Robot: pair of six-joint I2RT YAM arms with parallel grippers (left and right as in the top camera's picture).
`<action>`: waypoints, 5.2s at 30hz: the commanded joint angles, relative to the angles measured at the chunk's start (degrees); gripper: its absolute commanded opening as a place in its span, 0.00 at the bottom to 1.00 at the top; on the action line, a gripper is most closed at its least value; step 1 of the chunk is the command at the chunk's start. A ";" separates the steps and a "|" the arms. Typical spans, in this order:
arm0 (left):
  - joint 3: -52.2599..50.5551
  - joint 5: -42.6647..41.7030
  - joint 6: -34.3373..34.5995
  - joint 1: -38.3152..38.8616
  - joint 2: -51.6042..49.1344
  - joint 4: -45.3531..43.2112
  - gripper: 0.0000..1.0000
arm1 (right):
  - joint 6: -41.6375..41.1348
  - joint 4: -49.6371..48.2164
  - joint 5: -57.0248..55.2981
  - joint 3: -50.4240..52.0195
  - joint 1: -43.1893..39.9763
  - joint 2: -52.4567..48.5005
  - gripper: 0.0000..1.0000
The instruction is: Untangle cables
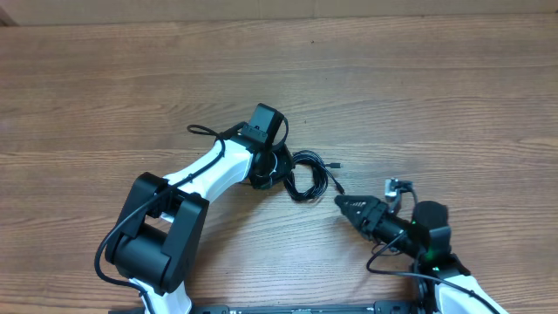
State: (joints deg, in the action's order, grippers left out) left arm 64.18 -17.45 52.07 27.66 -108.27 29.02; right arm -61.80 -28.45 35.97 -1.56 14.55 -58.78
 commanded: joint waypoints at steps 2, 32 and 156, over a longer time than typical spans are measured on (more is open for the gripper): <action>-0.31 -0.92 -0.48 0.02 -0.81 0.09 0.04 | -1.44 -0.39 -13.57 -2.36 7.37 -0.50 0.56; -0.31 -5.09 -8.46 -3.72 -0.76 1.20 0.04 | 1.95 -0.72 -13.18 -16.61 13.00 -23.85 0.04; 5.57 -0.83 1.81 -6.58 29.64 24.81 0.04 | -35.93 -11.54 -2.73 -18.01 17.55 -18.80 0.71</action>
State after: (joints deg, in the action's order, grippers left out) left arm 68.69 -21.45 50.13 18.81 -78.91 53.89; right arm -92.07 -39.51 40.01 -18.74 29.87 -78.35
